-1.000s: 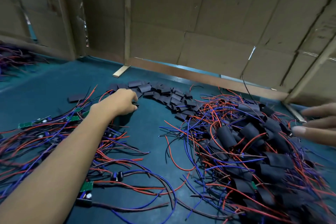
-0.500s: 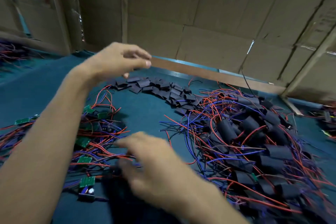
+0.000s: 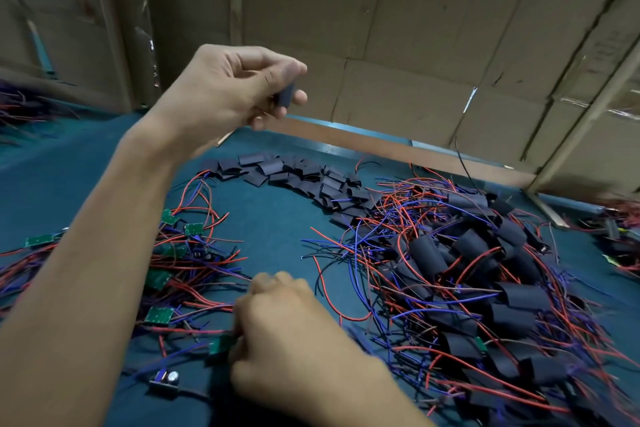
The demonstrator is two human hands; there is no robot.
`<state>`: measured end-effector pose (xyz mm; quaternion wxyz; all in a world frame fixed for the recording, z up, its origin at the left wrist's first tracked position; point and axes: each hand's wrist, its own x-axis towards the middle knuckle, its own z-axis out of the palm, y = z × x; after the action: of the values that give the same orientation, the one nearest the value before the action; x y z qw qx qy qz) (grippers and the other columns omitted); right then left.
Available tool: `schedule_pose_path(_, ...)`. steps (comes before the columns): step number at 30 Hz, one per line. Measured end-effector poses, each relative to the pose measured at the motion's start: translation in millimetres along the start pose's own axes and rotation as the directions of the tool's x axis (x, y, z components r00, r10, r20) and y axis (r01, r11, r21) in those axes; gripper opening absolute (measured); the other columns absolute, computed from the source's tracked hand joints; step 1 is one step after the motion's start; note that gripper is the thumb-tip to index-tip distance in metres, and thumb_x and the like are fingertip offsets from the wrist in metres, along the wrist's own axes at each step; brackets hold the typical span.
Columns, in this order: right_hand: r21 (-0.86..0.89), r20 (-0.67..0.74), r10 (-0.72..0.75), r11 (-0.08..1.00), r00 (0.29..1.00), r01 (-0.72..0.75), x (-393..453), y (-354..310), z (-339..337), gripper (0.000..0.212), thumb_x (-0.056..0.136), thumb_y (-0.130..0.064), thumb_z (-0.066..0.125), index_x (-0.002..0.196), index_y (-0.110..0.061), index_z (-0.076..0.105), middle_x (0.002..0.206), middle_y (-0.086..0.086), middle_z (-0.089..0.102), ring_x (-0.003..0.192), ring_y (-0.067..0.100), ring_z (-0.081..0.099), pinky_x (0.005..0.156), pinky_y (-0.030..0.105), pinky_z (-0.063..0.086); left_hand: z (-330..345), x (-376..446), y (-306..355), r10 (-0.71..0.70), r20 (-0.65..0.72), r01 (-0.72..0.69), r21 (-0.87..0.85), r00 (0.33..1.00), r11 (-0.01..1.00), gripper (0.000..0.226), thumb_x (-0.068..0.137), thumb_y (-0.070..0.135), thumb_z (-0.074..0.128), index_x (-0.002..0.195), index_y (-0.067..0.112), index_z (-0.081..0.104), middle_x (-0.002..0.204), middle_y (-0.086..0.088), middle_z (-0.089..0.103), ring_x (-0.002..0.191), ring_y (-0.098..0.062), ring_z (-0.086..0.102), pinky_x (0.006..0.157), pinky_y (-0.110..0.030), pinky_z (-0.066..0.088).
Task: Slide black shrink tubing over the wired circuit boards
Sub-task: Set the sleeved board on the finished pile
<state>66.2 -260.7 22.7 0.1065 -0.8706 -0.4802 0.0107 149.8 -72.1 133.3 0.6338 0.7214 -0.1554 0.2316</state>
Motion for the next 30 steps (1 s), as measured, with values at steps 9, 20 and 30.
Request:
schedule_pose_path(9,0.082,0.047,-0.110,0.991,0.993,0.106,5,20,-3,0.028,0.093,-0.031,0.069,0.119,-0.020,0.071,0.112,0.010,0.064,0.109,0.031,0.052,0.096,0.041,0.042,10,0,-4,0.001,0.070,-0.011,0.140,0.998,0.990,0.048,0.080,0.032,0.086,0.124,0.023,0.069,0.101,-0.004,0.078,0.078,-0.021,0.075,0.053,-0.018,0.050)
schedule_pose_path(20,0.749,-0.247,0.385,0.658,0.889,-0.077,-36,63,-113,0.024,0.075,-0.028,0.064,0.096,-0.033,0.076,0.077,0.008,0.071,0.058,0.016,0.059,0.057,0.028,0.046,16,-1,-3,-0.041,0.194,-0.035,0.371,0.980,0.928,0.039,0.071,0.032,0.087,0.106,0.022,0.075,0.096,0.005,0.079,0.094,-0.012,0.075,0.090,-0.026,0.057)
schedule_pose_path(30,0.794,-0.515,0.503,0.585,0.694,0.165,-85,104,-167,0.032,0.077,-0.046,0.072,0.076,-0.015,0.079,0.068,0.001,0.068,0.048,0.008,0.047,0.040,0.013,0.031,43,-9,12,-0.030,0.339,-0.104,0.371,0.940,0.923,0.038,0.075,0.020,0.086,0.110,0.018,0.074,0.095,0.003,0.078,0.092,-0.015,0.075,0.082,-0.016,0.054)
